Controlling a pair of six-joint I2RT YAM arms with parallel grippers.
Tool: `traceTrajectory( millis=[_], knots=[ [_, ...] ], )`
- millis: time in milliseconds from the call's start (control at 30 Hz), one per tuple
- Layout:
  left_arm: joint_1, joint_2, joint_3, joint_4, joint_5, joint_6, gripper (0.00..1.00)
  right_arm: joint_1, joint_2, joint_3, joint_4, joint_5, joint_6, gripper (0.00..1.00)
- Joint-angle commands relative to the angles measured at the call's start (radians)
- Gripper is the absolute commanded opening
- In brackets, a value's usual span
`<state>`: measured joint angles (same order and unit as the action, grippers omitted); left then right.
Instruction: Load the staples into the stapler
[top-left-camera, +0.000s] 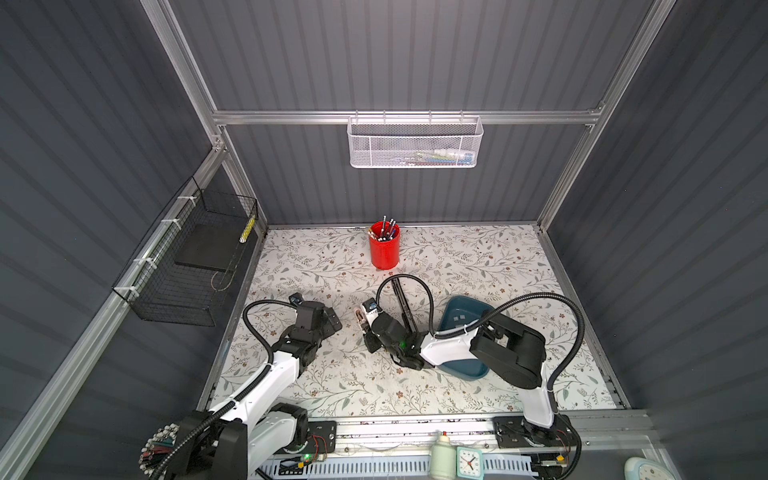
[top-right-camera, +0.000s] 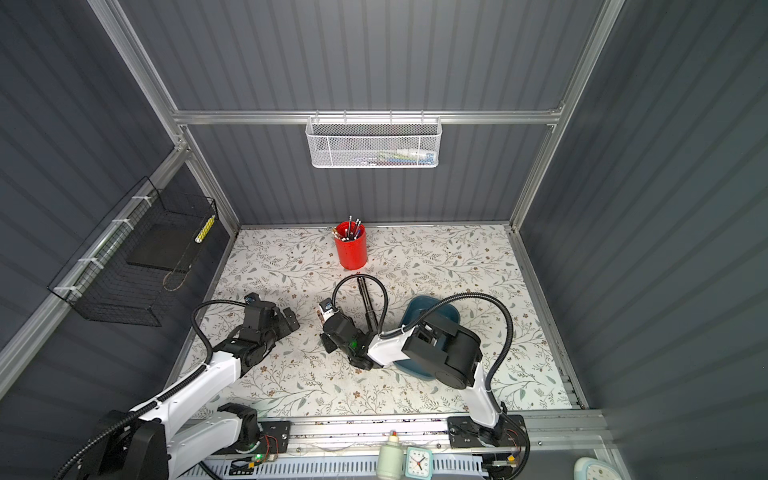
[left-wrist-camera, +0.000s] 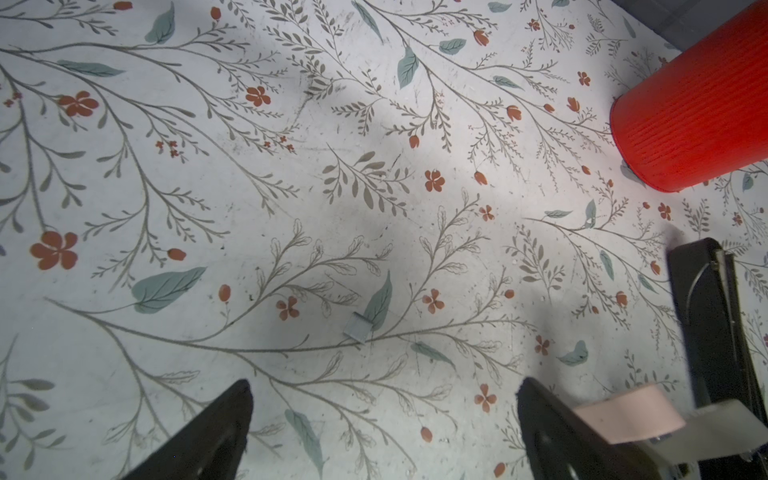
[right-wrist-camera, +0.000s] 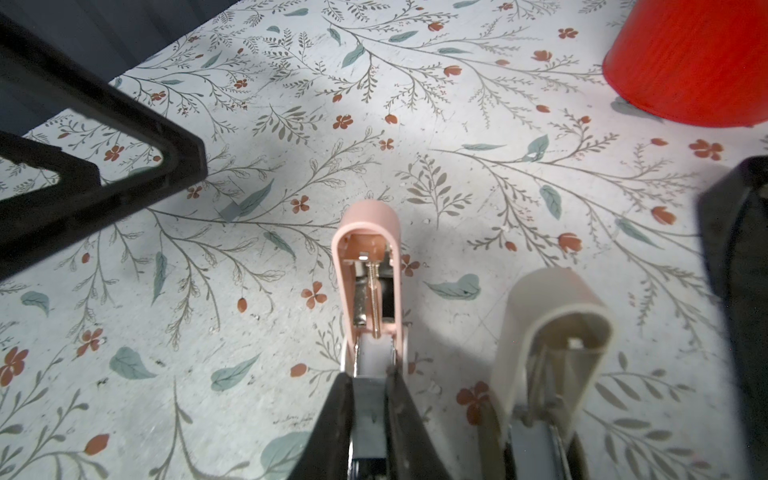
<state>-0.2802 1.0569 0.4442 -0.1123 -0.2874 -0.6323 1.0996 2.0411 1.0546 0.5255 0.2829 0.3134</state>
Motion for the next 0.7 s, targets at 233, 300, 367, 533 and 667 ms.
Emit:
traceTrajectory(
  millis=[233,300,367,533,667],
  knots=[
    [0.005,0.006,0.03,-0.01,-0.017,0.012,1.0,-0.008,0.014,0.002,0.006,0.001,0.01,0.18],
    [0.005,0.007,0.031,-0.01,-0.016,0.012,1.0,-0.007,0.014,0.002,0.007,-0.002,0.01,0.18],
    [0.005,0.007,0.031,-0.01,-0.018,0.012,1.0,-0.009,0.015,0.002,0.007,-0.005,0.01,0.18],
    [0.005,0.008,0.03,-0.01,-0.019,0.011,1.0,-0.008,0.01,-0.001,0.011,-0.01,0.007,0.17],
    [0.004,0.01,0.031,-0.009,-0.019,0.012,1.0,-0.007,0.012,0.001,0.013,-0.016,0.009,0.17]
  ],
)
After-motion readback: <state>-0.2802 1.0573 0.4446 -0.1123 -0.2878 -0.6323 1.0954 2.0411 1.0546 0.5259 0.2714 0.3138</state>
